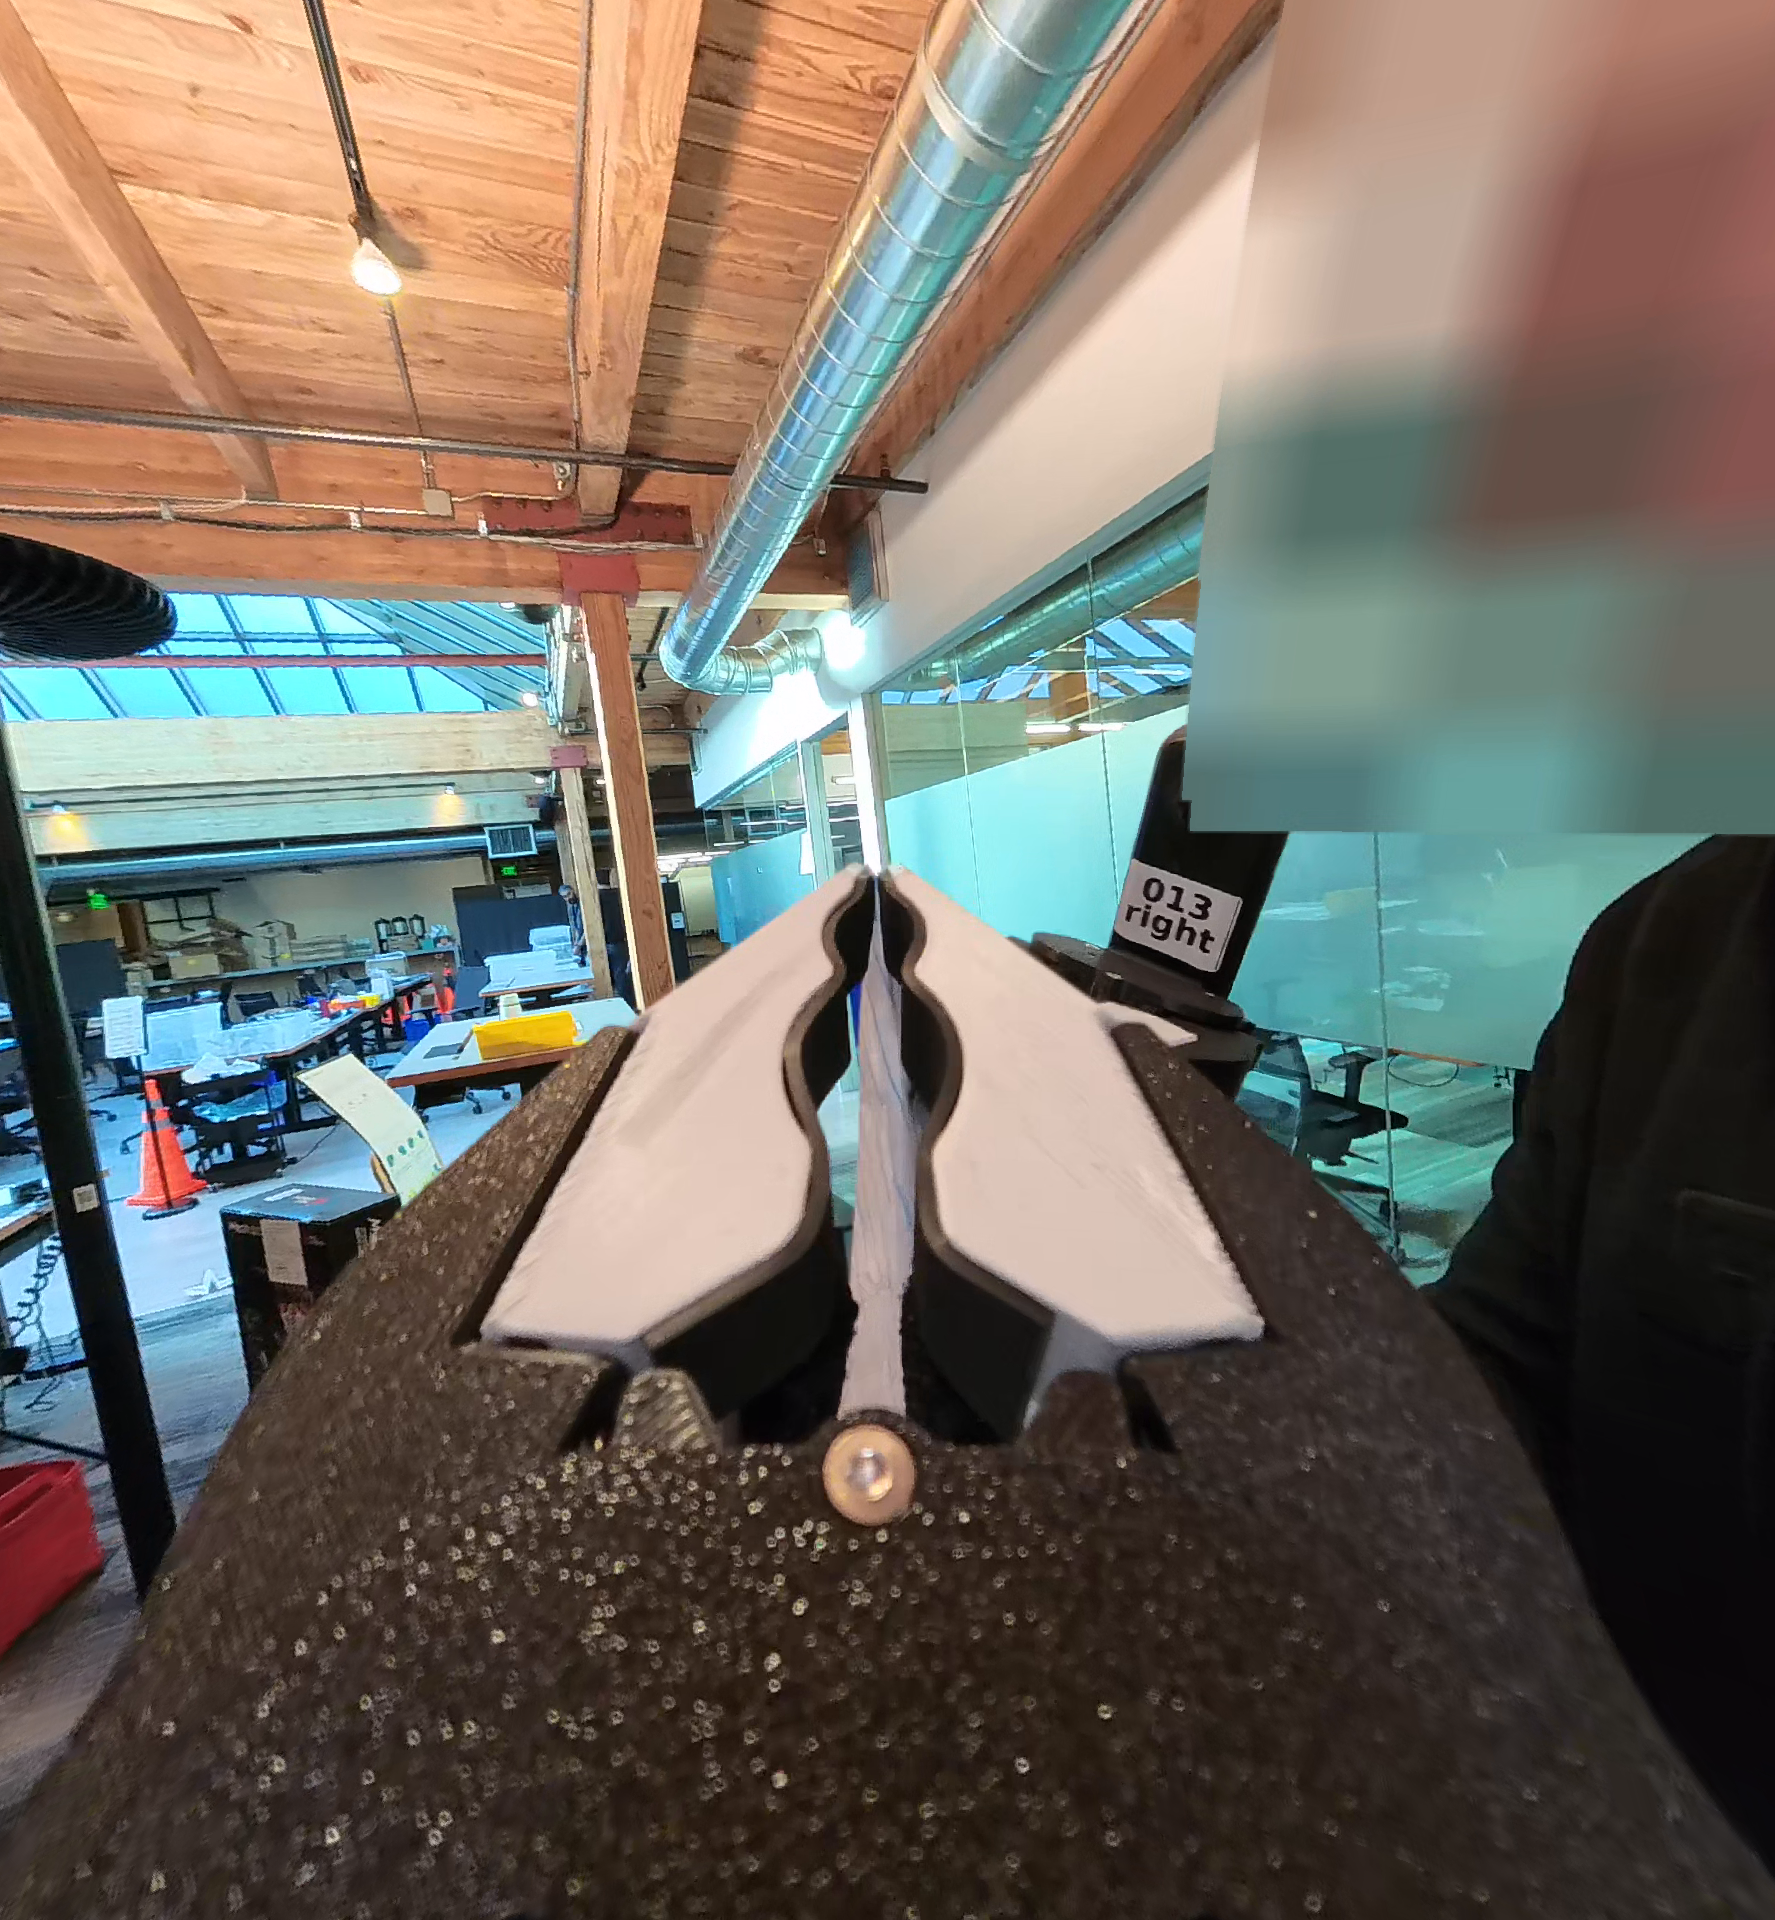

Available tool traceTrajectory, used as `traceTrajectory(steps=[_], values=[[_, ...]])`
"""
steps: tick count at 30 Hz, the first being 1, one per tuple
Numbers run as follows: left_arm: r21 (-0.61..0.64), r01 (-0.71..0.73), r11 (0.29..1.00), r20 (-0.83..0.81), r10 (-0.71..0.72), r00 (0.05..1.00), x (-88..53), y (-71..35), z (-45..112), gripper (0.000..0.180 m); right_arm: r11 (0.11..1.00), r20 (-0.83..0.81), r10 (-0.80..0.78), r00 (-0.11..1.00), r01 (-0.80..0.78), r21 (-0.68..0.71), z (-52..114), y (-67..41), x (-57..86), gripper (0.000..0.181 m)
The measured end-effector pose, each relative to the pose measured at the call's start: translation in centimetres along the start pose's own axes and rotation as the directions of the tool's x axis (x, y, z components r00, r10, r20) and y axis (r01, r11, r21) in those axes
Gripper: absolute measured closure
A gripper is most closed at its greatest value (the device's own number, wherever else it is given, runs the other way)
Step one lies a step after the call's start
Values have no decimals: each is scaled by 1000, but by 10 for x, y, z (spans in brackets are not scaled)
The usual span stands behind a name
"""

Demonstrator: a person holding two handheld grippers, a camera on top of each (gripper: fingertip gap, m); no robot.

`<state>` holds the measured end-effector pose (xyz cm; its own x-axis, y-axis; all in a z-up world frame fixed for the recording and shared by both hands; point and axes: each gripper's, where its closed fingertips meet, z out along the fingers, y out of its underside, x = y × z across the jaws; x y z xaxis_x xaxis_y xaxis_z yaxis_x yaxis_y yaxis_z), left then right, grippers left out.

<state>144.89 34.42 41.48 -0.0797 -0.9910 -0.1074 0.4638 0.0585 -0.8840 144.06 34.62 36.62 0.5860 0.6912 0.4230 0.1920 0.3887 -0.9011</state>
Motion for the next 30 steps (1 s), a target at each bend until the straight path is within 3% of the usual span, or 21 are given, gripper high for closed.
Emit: traceTrajectory(steps=[15, 30], values=[[-69, -40, 997, -54, 37, 998, 7, 3, 4, 175, 995, 74, 93, 993, -94, 12, -7, 0, -1, 181], [35, -49, 998, -26, 50, 998, 0, -3, 0, 180, 996, 27, 78, 997, -79, 35, -3, -4, 0, 181]])
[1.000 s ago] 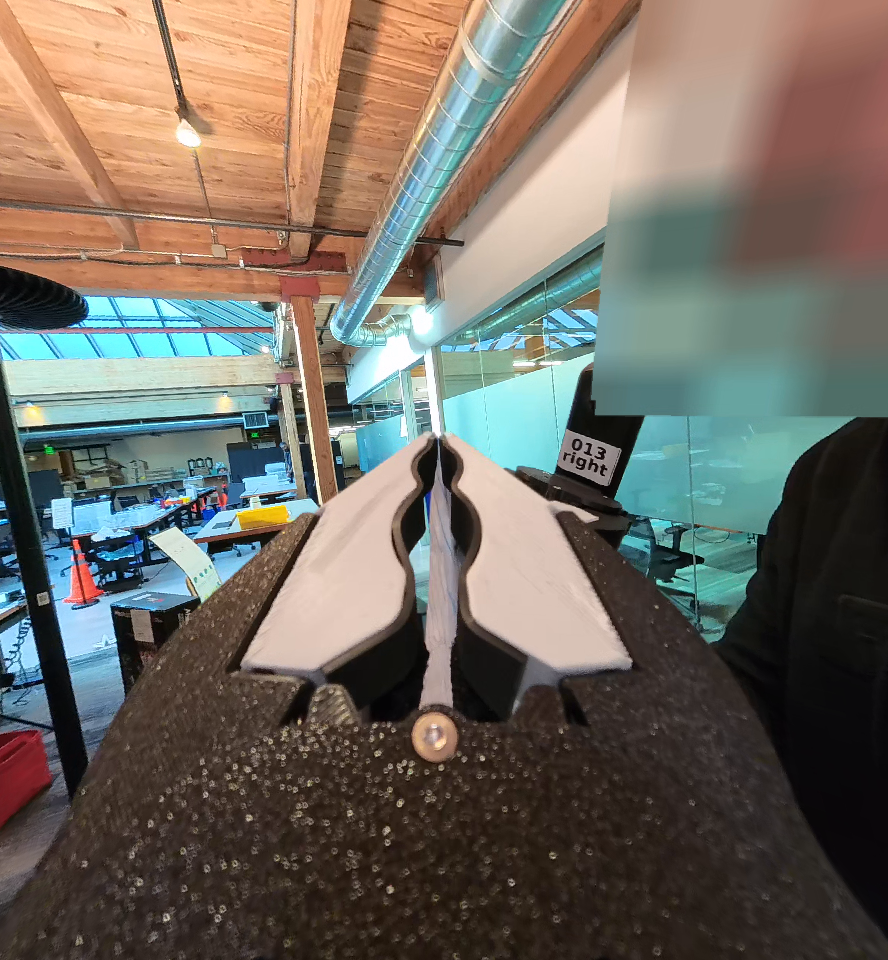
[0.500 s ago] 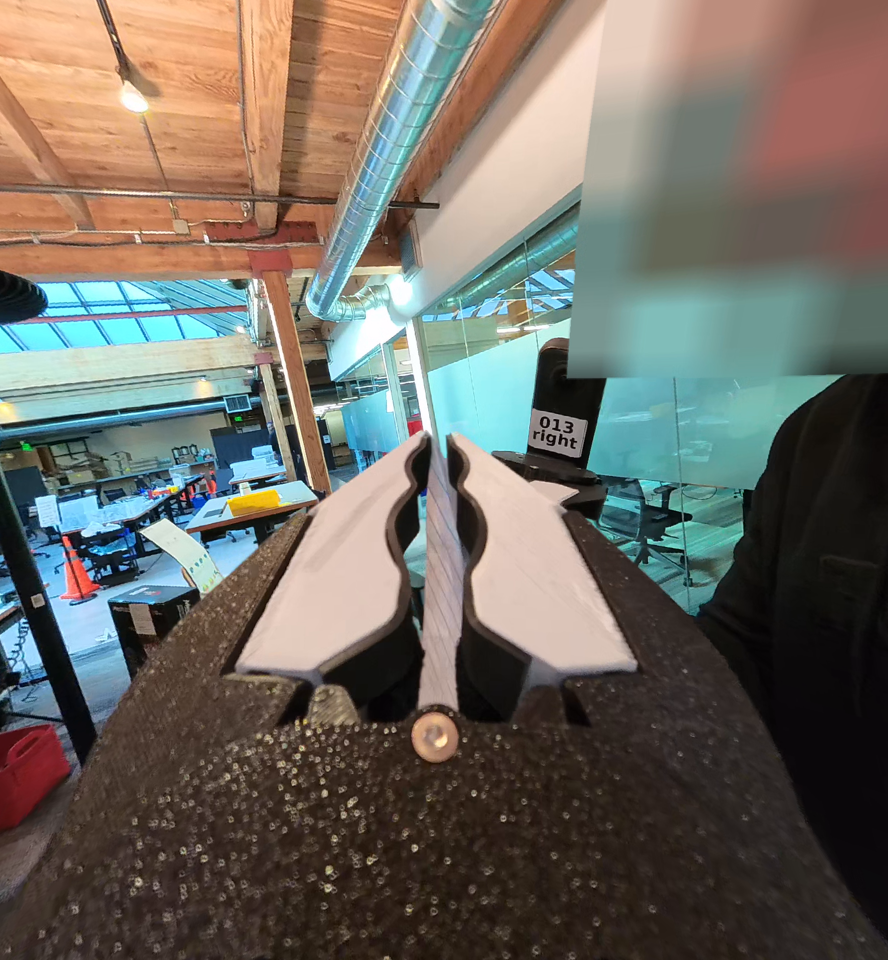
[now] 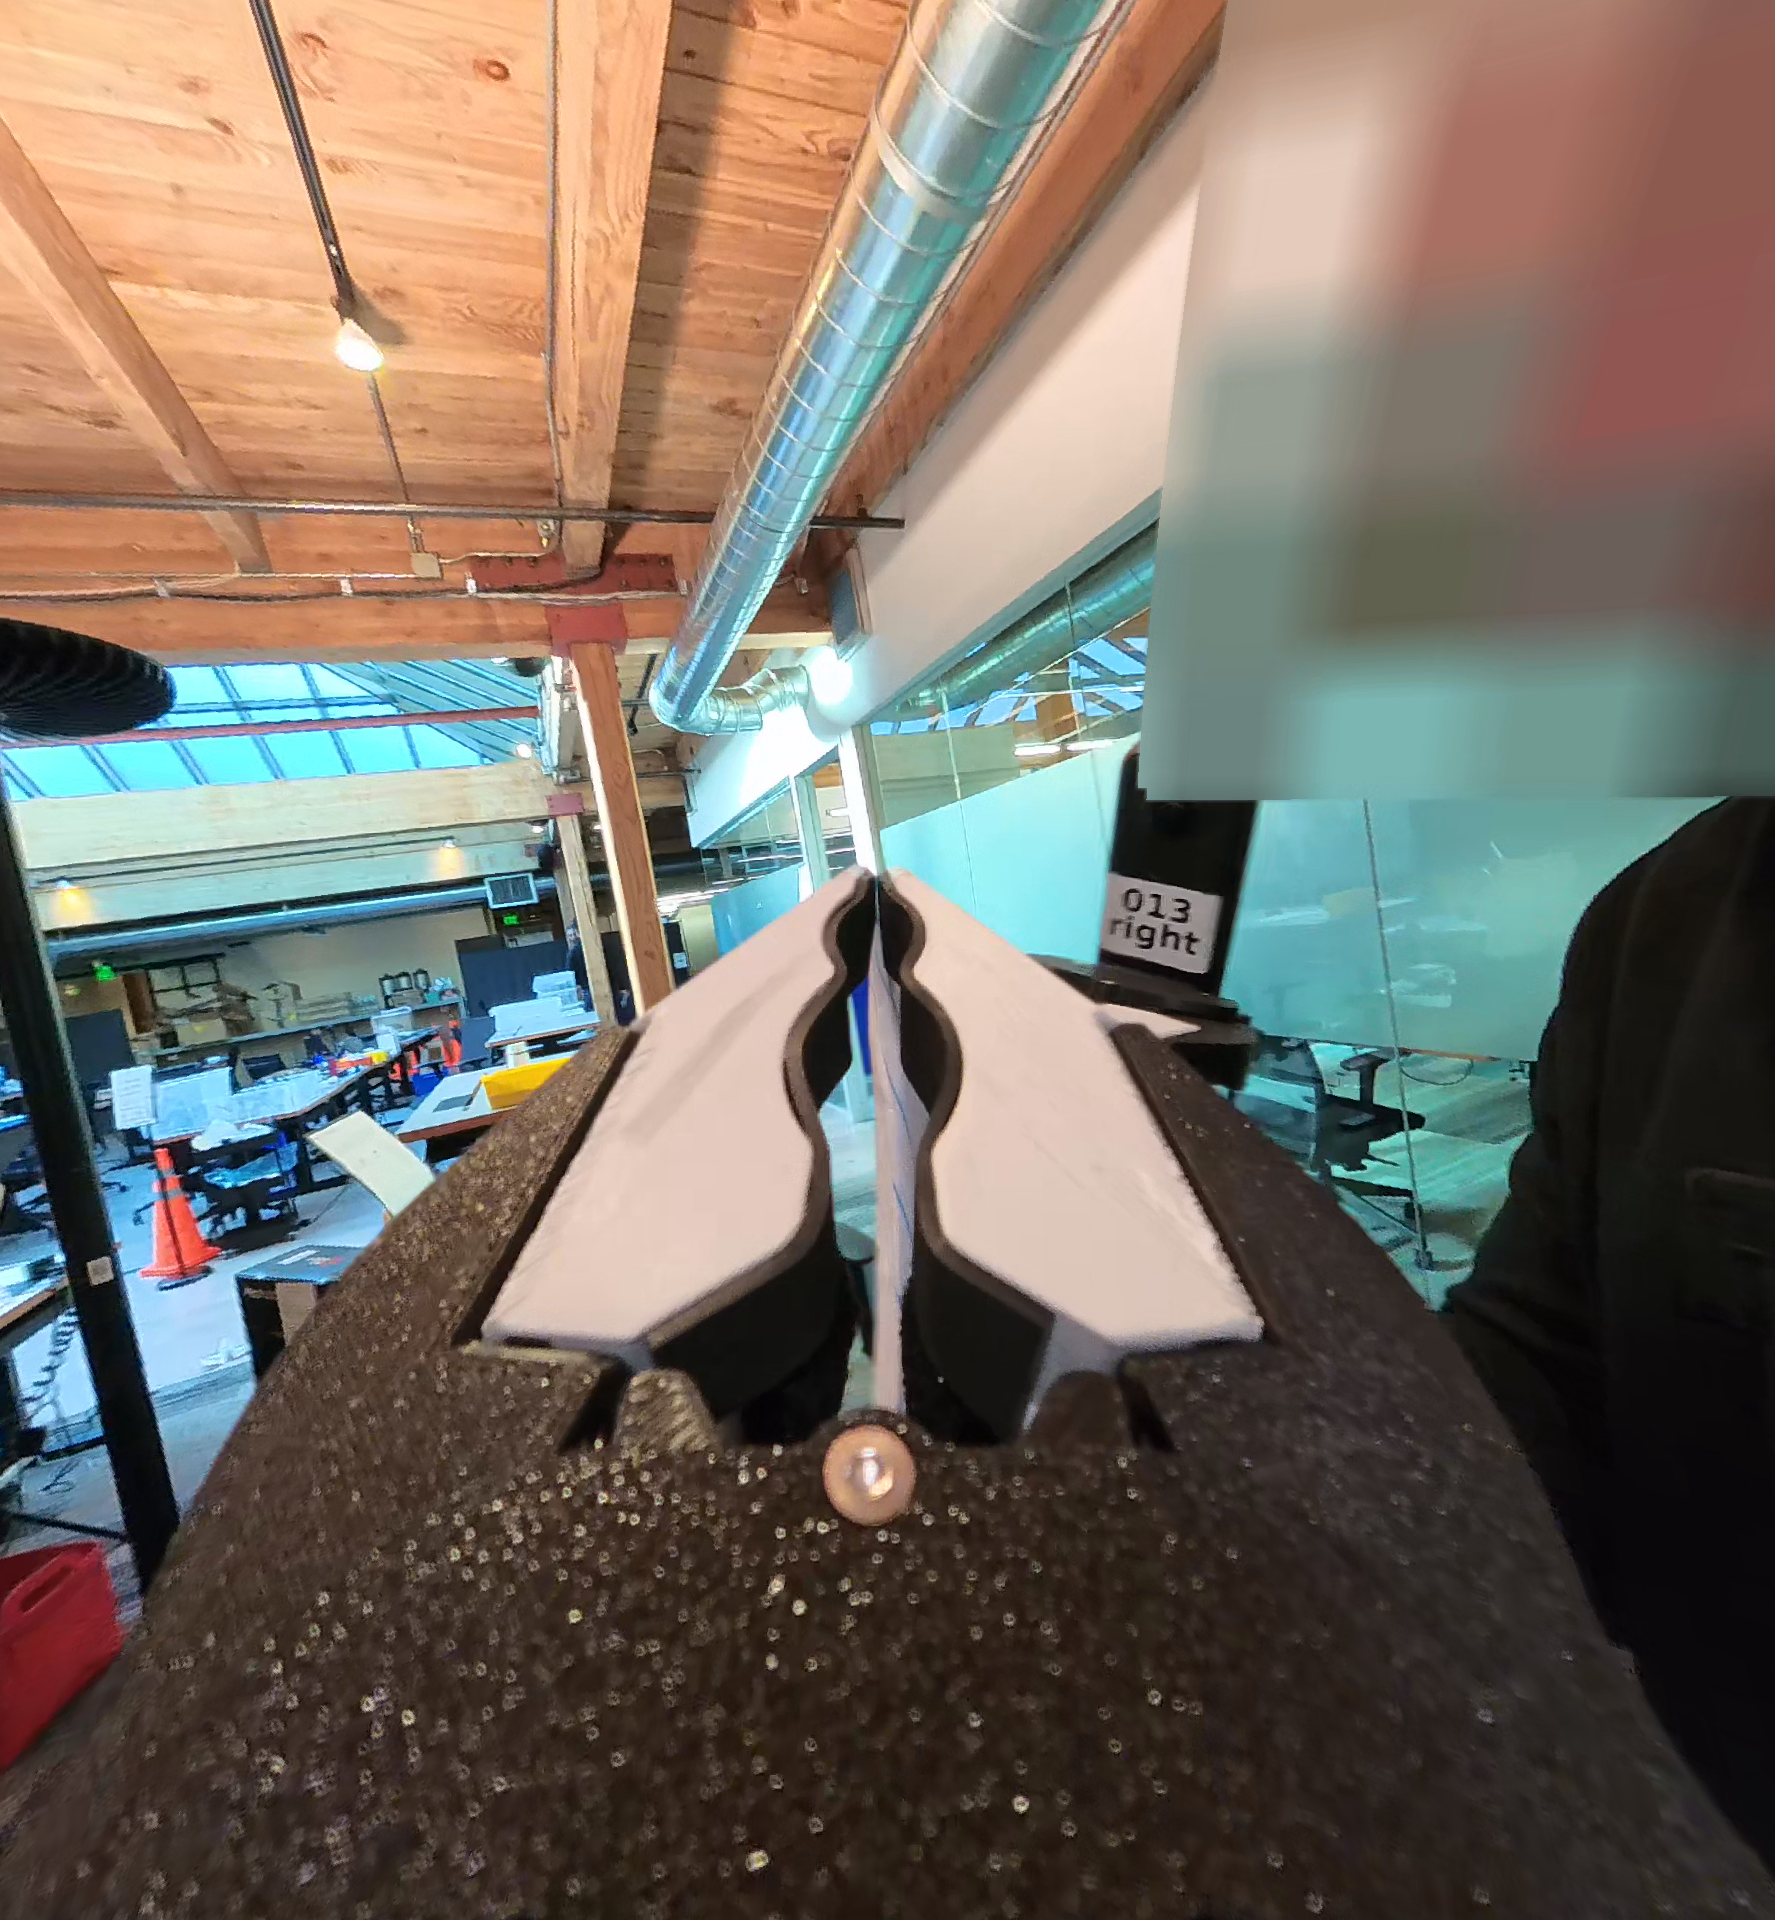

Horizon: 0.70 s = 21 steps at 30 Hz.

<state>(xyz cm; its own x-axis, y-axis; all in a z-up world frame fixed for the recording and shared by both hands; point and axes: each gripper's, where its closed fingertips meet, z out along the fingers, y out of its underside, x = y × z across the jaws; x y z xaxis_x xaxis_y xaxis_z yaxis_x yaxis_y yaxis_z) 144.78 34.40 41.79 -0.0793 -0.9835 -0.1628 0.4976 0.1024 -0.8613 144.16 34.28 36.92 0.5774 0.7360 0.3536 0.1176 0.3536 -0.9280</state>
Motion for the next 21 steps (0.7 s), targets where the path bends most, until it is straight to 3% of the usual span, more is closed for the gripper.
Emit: traceTrajectory(steps=[9, 12, 16, 21], values=[[12, -8, 1000, -1, 8, 1000, 1, -5, 1, 180, 1000, -31, -25, 999, 25, 0, -1, -2, 0, 181], [67, 1, 998, 7, -1, 1000, -1, -19, -4, 180, 999, -29, -39, 999, 39, -27, -1, 4, 0, 181], [-109, -86, 990, 42, 91, 995, -1, -4, -10, 171, 979, -54, -174, 983, 167, -117, -2, 20, 3, 181], [-454, -246, 857, 5, 278, 960, 10, 30, -21, 157, 856, -51, -484, 873, 461, -233, -8, 30, 2, 181]])
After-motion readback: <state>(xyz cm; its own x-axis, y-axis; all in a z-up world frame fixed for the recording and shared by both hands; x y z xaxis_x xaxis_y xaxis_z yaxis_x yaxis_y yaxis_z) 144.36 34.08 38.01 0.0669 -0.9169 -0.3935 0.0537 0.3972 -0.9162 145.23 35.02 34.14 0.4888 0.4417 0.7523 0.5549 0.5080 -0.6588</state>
